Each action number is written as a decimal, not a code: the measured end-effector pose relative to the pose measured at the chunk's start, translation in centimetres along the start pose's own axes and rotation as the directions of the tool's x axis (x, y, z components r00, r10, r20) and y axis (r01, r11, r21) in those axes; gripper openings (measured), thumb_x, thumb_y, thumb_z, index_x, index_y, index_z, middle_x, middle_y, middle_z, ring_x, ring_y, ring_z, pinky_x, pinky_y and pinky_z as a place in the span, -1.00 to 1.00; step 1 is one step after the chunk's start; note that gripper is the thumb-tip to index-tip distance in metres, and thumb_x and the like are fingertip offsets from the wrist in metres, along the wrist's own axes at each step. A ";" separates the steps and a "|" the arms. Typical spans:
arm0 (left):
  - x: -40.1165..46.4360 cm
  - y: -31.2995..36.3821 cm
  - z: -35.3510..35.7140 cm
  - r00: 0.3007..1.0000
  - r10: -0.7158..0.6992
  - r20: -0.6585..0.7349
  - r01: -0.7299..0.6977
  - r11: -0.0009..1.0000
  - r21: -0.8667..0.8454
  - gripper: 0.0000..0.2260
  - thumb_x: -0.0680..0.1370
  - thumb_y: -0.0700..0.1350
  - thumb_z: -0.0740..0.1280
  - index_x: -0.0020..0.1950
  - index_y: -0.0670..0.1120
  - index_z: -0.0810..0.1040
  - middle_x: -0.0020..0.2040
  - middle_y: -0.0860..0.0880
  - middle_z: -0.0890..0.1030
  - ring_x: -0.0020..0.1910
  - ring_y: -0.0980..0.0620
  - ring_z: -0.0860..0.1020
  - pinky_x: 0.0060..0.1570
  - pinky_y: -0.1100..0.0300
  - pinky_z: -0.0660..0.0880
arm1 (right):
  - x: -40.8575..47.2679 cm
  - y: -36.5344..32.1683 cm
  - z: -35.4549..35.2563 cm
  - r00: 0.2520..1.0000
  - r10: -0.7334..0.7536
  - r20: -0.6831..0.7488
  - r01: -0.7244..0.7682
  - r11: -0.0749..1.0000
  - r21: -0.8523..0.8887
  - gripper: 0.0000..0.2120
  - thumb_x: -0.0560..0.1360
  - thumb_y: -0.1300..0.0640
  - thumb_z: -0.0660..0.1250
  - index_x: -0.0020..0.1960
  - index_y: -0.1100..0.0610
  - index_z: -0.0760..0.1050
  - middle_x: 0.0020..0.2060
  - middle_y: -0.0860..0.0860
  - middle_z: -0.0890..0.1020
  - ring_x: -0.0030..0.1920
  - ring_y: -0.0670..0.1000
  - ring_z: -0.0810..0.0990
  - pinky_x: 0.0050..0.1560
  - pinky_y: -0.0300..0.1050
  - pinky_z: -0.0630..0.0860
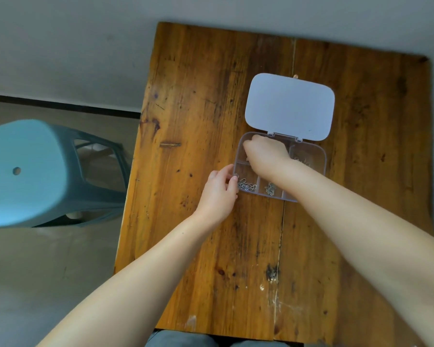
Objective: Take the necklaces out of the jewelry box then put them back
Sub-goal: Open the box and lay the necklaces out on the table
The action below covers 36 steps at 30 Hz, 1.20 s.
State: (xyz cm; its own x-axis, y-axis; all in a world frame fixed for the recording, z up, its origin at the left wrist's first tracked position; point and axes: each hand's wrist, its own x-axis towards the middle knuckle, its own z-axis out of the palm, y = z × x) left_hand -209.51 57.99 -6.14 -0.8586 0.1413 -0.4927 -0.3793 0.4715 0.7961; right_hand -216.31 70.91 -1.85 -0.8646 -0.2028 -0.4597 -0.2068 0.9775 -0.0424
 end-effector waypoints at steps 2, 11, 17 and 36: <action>0.0 0.3 -0.2 1.000 -0.008 0.019 0.007 1.000 0.023 -0.65 0.62 -0.06 0.13 0.41 -0.01 0.30 0.12 0.00 0.41 -0.06 0.09 0.55 0.08 0.02 0.57 | -0.7 0.3 -0.1 1.000 -0.003 -0.031 0.005 0.996 0.084 -0.83 0.51 0.30 0.24 0.09 0.19 0.46 0.05 0.16 0.52 0.02 0.20 0.53 -0.18 -0.01 0.45; -0.5 6.4 -2.9 0.897 0.425 0.122 -0.436 0.896 0.086 -0.57 0.56 -0.27 0.19 0.42 -0.05 0.31 0.44 -0.02 0.32 0.43 0.11 0.24 0.38 0.27 0.19 | -8.0 3.3 -5.5 0.997 0.068 -0.036 0.025 0.152 0.988 -0.92 0.58 0.15 0.24 -0.08 0.08 0.48 -0.13 0.02 0.73 -0.03 -0.01 0.69 -0.01 -0.18 0.59; -1.9 8.5 -4.0 0.860 0.350 0.370 -0.367 0.930 -0.027 -0.76 0.60 -0.10 0.17 -0.15 -0.04 0.61 -0.16 0.05 0.66 -0.17 0.10 0.56 -0.18 0.28 0.45 | -10.9 3.5 -7.9 0.975 0.131 -0.180 0.216 -0.359 0.908 -0.86 0.60 0.21 0.14 -0.10 0.10 0.44 -0.23 0.04 0.71 -0.15 0.02 0.70 -0.09 -0.10 0.62; -17.2 -7.2 -4.5 0.916 -0.184 0.356 0.347 0.809 -0.475 -0.76 0.66 -0.22 0.03 0.22 -0.09 0.43 -0.06 -0.11 0.66 -0.09 0.00 0.64 0.04 0.15 0.57 | -11.0 -4.4 -1.1 0.952 0.304 0.030 0.057 -0.274 0.960 -0.84 0.62 0.23 0.13 -0.12 0.11 0.39 -0.29 0.06 0.61 -0.41 -0.07 0.63 -0.33 -0.17 0.61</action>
State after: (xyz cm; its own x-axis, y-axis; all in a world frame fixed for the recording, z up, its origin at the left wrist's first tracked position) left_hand -193.59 48.20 -1.84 -0.5943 0.3526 -0.7228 -0.7684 0.0165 0.6398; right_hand -206.40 68.82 4.33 -0.8726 0.1054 -0.4769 0.4466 -0.2230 -0.8665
